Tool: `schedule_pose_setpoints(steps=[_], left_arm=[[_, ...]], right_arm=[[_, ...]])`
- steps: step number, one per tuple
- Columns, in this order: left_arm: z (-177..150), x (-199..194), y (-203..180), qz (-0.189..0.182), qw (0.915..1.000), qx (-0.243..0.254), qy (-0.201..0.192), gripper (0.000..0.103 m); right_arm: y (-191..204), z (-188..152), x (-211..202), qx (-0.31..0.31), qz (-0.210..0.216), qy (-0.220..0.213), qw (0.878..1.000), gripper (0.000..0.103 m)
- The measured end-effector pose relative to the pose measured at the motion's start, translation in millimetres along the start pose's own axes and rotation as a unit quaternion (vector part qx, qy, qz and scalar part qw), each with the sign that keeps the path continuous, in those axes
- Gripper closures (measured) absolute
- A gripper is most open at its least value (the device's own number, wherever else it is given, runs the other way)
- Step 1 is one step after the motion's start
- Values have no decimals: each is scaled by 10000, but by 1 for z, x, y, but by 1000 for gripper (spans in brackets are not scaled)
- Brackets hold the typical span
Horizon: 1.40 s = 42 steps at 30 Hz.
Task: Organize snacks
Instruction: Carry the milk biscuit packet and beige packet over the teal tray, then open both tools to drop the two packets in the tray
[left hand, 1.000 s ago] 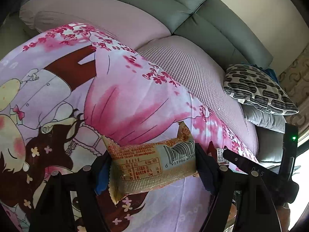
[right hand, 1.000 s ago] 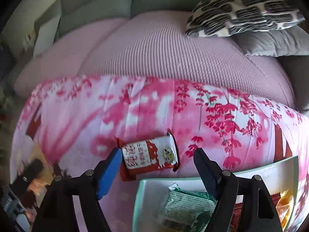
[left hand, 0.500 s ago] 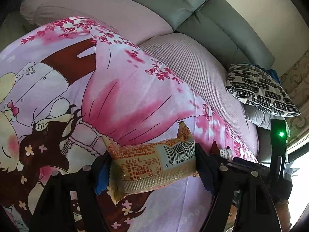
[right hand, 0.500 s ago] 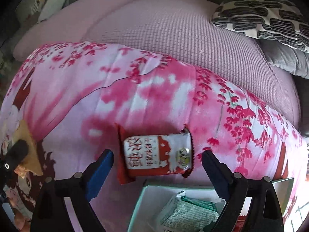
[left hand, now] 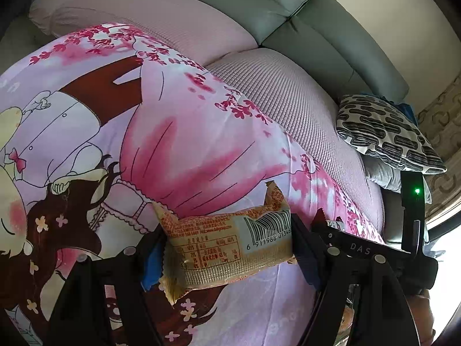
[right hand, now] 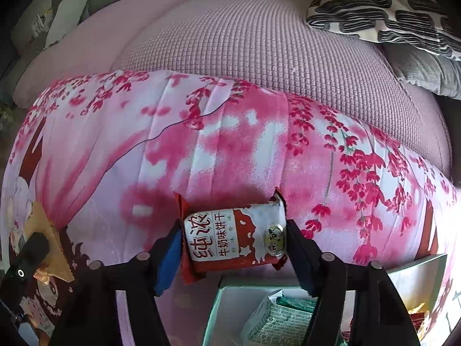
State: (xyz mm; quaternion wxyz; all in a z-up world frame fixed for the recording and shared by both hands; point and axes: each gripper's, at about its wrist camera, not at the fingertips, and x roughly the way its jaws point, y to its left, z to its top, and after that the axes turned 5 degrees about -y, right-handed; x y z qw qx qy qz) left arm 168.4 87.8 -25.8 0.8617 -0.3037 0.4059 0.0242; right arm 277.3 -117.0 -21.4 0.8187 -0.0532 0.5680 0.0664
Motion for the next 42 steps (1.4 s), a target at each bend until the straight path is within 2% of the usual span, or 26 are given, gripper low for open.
schedule_pose_setpoints(steps=[4,10,16,20,24,26,29,35,39,42], left_arm=[[0,-1,2,-4,10000,-30,-10,25],[-1,-9,-1,-30,10000,23,-23,25],[-8,-22,-11,-31,9998,178,5,25],[-20,-36,-25,-174,9991,379,49,25],[-38,-48,-40,-345,9972,644,176,25],[-50,-54,-49,-579,9951,749,292,25],[-63,-63,-64,-699,9918,1022,302,25],[-102,-78,-102,-1006,9775,1812,397,25],[-127,-77,-119,-931,9672,2330,396,25],[-147,-70,-128,-858,9586,2663,524,25]], right_arm=[[0,1,-3,55,42,-92,9999,36],[12,-4,-29,232,269,-526,9980,36],[18,-38,-69,442,364,-991,9934,36],[16,-64,-92,657,539,-1250,9885,36],[8,-95,-115,873,356,-1557,9833,36],[0,-112,-129,961,134,-1703,9806,36],[-17,-140,-151,1179,-71,-1917,9743,36],[-55,-193,-174,1712,-346,-2033,9634,36],[-79,-218,-174,2180,-291,-2019,9544,36],[-94,-231,-170,2392,-492,-1938,9502,36]])
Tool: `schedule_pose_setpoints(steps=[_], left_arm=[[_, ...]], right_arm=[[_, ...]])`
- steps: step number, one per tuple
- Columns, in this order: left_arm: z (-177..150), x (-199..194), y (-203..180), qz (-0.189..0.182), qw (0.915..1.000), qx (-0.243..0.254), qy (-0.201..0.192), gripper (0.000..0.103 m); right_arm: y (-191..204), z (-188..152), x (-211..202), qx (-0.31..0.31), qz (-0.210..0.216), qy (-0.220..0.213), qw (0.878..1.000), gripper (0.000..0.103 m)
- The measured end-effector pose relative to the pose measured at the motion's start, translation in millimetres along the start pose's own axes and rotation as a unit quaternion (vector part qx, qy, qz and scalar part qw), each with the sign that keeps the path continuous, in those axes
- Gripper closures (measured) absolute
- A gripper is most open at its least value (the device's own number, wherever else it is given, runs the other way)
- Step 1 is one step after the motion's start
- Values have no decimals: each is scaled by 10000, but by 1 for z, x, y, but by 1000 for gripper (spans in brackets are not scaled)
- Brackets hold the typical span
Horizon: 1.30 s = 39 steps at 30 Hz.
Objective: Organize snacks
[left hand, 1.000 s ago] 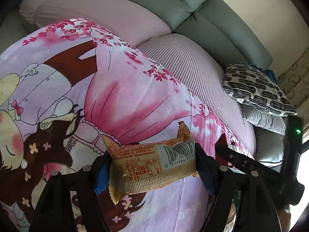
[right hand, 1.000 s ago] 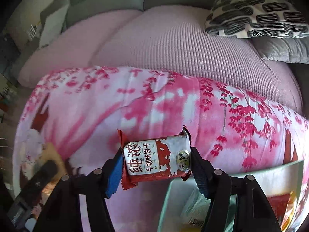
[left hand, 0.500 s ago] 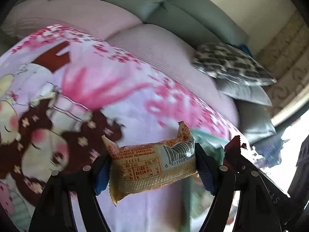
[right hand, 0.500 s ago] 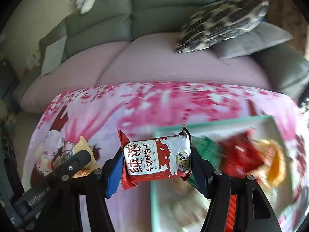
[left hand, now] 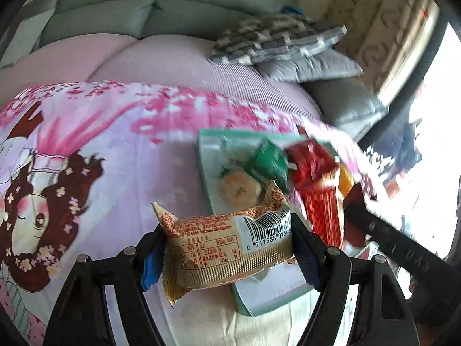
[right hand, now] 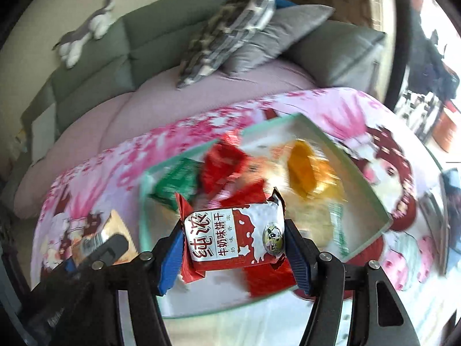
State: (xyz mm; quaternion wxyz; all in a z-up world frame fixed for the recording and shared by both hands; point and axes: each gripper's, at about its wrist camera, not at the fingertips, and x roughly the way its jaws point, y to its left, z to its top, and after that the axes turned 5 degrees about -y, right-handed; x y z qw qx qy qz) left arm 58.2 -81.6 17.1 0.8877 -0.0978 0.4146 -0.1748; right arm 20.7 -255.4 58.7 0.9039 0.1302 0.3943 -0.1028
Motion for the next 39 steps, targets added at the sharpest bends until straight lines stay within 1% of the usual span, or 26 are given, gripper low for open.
schedule_pose_setpoints(steps=[2,6,9,12,18,22,24,25,27,29,32,36,39], left_arm=[[-6,6,-8,5,9998,161,95,25],[-9,10,-18,50,9992,388,86,25],[-11,15,-23,141,9987,482,134,25],[-13,19,-25,220,9980,549,203,25],[-16,27,-28,236,9974,570,370,25],[-17,30,-28,142,9976,480,486,23],[-16,29,-26,57,9979,386,508,22],[-15,27,-25,28,9982,320,505,19],[-15,23,-23,-3,9986,223,490,17],[-16,20,-21,-6,9986,171,497,16],[-17,13,-16,115,9987,139,478,10],[-17,-1,-7,210,9991,12,364,9],[-18,-12,2,416,9988,-104,241,6]], right_arm=[[-9,-2,2,90,-46,11,9999,36],[-19,-6,10,170,21,76,9998,36],[-21,-12,20,103,-66,184,9998,36],[-22,-17,29,101,-55,312,9994,36],[-28,-22,39,143,-62,501,9986,34],[-35,-25,44,222,-83,605,9979,33],[-38,-25,45,250,-49,646,9976,30],[-39,-25,45,240,-49,664,9975,29],[-38,-26,45,220,-53,673,9975,24],[-37,-27,44,167,-13,687,9975,20],[-31,-30,42,-1,5,676,9977,17],[-25,-32,37,-140,47,622,9980,0],[-22,-33,29,-195,33,537,9984,0]])
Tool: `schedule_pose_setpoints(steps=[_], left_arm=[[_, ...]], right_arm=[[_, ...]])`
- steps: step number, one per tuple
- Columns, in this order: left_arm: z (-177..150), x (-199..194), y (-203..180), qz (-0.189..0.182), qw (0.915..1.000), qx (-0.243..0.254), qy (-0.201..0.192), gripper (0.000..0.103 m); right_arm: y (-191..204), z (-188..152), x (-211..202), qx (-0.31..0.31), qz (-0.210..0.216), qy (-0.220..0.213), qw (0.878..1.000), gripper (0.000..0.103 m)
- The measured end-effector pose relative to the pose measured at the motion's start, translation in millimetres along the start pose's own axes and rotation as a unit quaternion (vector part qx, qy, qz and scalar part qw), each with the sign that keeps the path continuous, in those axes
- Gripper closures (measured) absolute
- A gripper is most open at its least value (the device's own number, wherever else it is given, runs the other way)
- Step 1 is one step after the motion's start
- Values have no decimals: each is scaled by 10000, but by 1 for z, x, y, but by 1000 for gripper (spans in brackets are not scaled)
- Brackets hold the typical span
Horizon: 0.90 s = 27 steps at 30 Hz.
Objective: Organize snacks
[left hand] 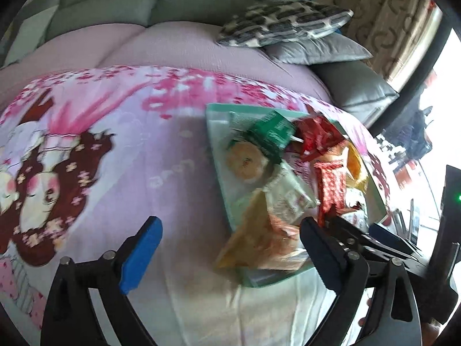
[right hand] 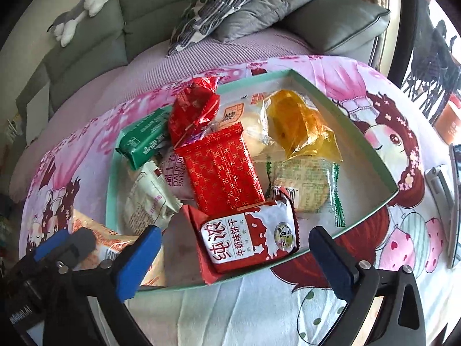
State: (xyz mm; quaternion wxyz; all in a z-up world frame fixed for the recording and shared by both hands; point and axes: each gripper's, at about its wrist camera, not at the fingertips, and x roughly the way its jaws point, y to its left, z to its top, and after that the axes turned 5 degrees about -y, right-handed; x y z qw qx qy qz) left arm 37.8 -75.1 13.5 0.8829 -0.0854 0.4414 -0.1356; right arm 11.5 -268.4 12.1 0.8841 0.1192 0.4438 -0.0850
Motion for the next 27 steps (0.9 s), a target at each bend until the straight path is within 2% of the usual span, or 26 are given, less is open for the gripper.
schedule_pose_setpoints(steps=[5,8,14,18,27], left_arm=[[-7,-11,15,668,9977,5,-132,3],[-13,-14,20,1071,9940,214,-94,3],[-23,-20,23,1374,9900,317,-105,3],[-30,-26,20,1745,9834,450,-205,3],[-34,-34,22,2009,9785,379,-289,3]], right_arm=[[-2,-5,-11,-21,-45,-86,10000,0],[-3,-9,-16,-35,-45,-83,9999,0],[3,-20,-23,-241,-5,-14,9997,0],[12,-25,-27,-414,41,-4,9991,0],[20,-26,-37,-541,105,-84,9984,0]])
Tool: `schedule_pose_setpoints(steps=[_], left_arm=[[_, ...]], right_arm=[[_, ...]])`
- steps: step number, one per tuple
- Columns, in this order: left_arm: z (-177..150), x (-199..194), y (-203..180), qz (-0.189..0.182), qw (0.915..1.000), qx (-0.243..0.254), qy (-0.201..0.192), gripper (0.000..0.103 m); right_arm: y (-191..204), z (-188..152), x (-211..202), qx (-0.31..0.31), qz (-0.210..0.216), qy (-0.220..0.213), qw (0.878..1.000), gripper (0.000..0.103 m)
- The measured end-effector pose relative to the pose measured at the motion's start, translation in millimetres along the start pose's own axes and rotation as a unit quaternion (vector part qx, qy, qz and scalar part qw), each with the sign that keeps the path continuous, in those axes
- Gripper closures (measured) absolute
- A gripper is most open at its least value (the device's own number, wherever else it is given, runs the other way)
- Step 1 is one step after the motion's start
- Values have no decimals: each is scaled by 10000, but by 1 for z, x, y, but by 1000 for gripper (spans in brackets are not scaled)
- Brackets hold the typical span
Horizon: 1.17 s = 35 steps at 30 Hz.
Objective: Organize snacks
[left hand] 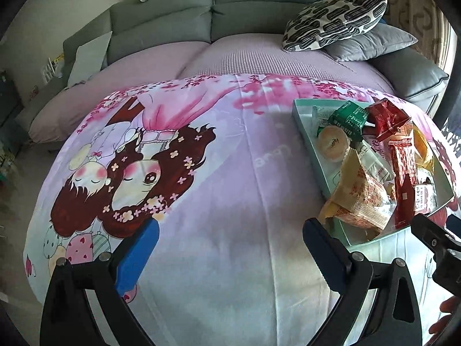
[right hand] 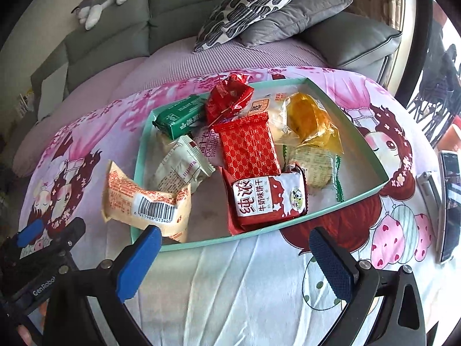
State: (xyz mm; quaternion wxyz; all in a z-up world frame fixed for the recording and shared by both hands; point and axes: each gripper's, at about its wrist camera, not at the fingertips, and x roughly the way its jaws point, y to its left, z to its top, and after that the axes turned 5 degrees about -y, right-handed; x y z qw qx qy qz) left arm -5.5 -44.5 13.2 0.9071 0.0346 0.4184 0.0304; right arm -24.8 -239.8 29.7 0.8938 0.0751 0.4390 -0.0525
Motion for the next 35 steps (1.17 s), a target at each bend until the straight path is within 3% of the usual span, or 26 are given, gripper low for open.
schedule_pose_setpoints(steps=[14,35], left_arm=[[1,-1,-1,204,9998,64,-48,3],[-1,2,-4,76,9998,150,-75,3]], right_arm=[[1,1,-2,-39,-2,-20,10000,0],[-1,1,0,-109,-53,-13,9999,0]])
